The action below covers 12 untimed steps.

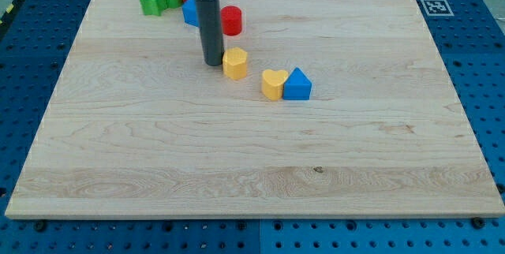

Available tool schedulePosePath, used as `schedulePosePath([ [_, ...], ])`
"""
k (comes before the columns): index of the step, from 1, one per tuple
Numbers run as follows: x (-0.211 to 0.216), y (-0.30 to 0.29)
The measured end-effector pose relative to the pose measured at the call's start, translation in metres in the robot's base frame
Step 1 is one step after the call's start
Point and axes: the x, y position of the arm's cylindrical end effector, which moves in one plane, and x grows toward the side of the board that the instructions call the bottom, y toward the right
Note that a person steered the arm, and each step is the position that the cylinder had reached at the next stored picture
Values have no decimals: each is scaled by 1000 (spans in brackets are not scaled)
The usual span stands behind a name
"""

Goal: Place the yellow heart to the top left of the yellow hexagon

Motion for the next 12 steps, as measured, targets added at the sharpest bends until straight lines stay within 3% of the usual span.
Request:
schedulePosePath([
  [2,0,40],
  [4,0,5],
  [5,-2,63],
  [6,-40,111],
  [7,-88,103],
  [9,-152,1],
  [10,-148,-36],
  [11,-102,-17],
  [12,-57,42],
])
